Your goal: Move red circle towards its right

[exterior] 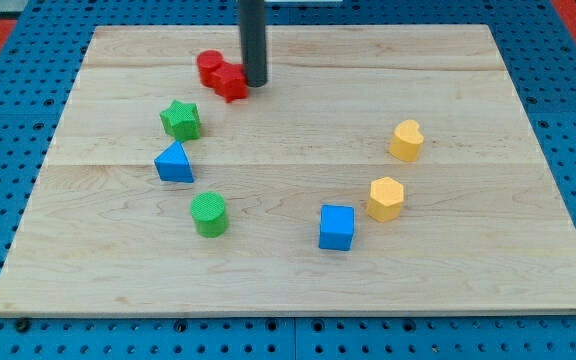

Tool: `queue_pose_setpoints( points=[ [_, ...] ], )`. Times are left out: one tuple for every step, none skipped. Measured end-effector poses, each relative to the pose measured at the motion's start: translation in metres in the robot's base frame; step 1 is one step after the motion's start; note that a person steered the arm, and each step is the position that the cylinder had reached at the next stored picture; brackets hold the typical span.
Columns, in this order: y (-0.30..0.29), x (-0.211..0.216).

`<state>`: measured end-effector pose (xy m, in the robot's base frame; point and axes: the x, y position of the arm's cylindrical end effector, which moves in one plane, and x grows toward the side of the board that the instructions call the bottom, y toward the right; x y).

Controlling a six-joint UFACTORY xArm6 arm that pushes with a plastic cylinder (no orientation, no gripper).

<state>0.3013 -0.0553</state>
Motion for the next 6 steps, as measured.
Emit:
queue_pose_setpoints(
  points=[
    [0.004, -0.025],
    [-0.003, -0.092],
    [-0.053, -0.106],
    [-0.110, -0.062],
    [-0.077, -0.013],
    [-0.082, -0.036]
  ],
)
